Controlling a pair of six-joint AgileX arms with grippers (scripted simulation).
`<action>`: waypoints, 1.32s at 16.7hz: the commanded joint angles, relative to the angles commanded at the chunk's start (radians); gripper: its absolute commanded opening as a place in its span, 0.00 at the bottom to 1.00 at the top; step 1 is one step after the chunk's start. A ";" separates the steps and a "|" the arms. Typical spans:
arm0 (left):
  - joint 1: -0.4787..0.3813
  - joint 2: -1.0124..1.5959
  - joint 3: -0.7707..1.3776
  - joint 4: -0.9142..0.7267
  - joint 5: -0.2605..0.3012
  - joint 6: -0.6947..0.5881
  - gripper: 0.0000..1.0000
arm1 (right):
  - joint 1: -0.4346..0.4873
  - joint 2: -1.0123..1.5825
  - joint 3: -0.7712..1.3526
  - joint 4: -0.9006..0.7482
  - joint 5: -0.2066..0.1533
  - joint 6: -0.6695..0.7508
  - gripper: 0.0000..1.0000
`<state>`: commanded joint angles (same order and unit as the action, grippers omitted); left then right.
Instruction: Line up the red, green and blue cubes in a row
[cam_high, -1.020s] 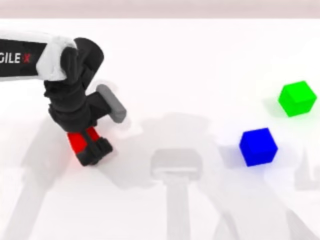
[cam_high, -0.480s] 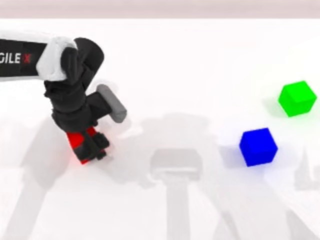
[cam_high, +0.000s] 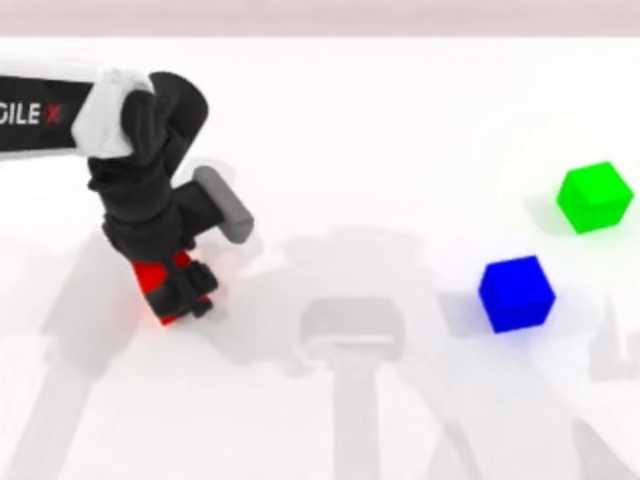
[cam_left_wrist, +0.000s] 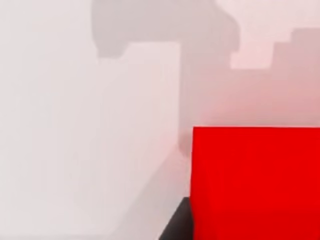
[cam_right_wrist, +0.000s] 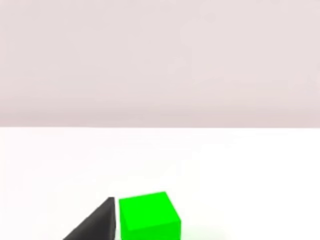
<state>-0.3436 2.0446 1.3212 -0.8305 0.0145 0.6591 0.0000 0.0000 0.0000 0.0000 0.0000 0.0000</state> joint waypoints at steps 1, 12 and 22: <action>0.002 -0.008 0.016 -0.024 0.000 0.000 0.00 | 0.000 0.000 0.000 0.000 0.000 0.000 1.00; 0.013 -0.088 0.139 -0.232 -0.002 -0.003 0.00 | 0.000 0.000 0.000 0.000 0.000 0.000 1.00; -0.277 -0.243 0.002 -0.253 -0.002 0.147 0.00 | 0.000 0.000 0.000 0.000 0.000 0.000 1.00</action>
<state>-0.6205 1.8013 1.3234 -1.0838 0.0124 0.8061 0.0000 0.0000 0.0000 0.0000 0.0000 0.0000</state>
